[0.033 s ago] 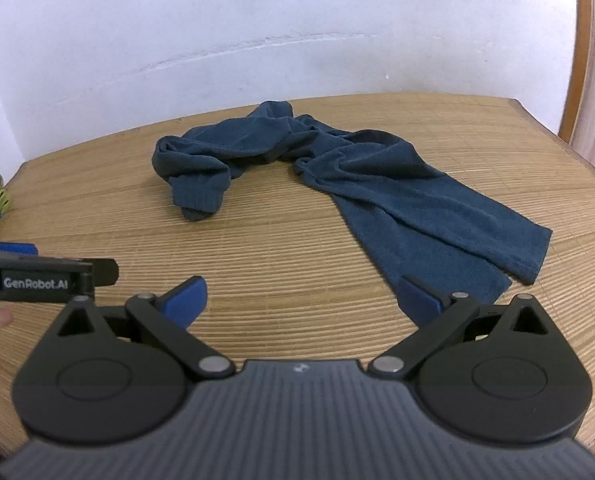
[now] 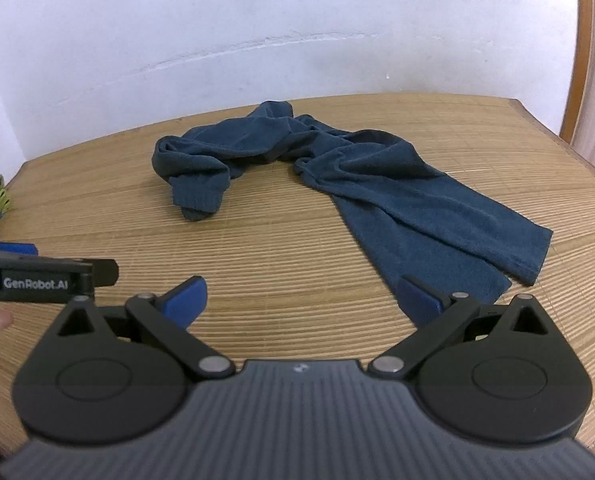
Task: Fold clothes
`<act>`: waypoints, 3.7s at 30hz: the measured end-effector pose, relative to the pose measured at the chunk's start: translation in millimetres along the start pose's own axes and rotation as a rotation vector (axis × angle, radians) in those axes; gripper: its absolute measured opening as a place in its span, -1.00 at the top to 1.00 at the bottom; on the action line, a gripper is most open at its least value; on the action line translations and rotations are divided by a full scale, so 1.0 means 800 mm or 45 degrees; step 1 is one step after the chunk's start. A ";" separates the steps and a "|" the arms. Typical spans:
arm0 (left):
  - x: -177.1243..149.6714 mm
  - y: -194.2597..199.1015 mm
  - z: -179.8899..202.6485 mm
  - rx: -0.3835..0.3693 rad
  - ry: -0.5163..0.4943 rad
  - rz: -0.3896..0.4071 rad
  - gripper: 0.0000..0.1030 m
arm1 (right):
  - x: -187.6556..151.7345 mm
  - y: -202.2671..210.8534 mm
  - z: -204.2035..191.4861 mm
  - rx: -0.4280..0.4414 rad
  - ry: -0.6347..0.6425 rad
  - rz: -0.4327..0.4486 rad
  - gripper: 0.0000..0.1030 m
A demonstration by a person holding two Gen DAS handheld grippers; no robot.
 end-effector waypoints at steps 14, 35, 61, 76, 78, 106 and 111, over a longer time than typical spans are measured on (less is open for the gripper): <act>-0.004 -0.020 0.036 0.078 0.038 -0.077 -1.00 | 0.001 -0.022 0.036 0.071 0.034 -0.028 -1.00; -0.018 -0.051 -0.041 0.297 0.168 -0.145 -1.00 | 0.062 -0.147 -0.007 0.290 0.283 -0.020 -1.00; -0.008 -0.084 -0.179 0.199 0.176 -0.031 -1.00 | 0.070 -0.153 -0.136 0.748 0.171 -0.103 0.89; 0.006 -0.037 -0.166 0.098 0.097 0.104 -1.00 | -0.007 -0.043 -0.122 0.746 0.150 -0.199 0.59; 0.012 -0.030 -0.141 0.014 0.055 0.124 -1.00 | 0.004 -0.041 -0.085 0.650 0.053 -0.137 -0.01; -0.027 -0.061 -0.052 0.335 0.120 -0.131 -0.94 | 0.004 -0.128 -0.106 0.912 1.171 -0.054 -0.18; -0.045 -0.055 -0.067 0.311 0.140 -0.127 -0.94 | -0.017 -0.118 -0.164 0.885 1.445 0.076 -0.18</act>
Point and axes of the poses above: each gripper's, at about its wrist camera, not at the fingertips, and y roughly against the way its jaws point, z to its right, x to its top, the point moved 3 cm from there along -y, roughly the way its jaws point, and after that the axes turned 2 degrees about x, right-handed, at the moved point
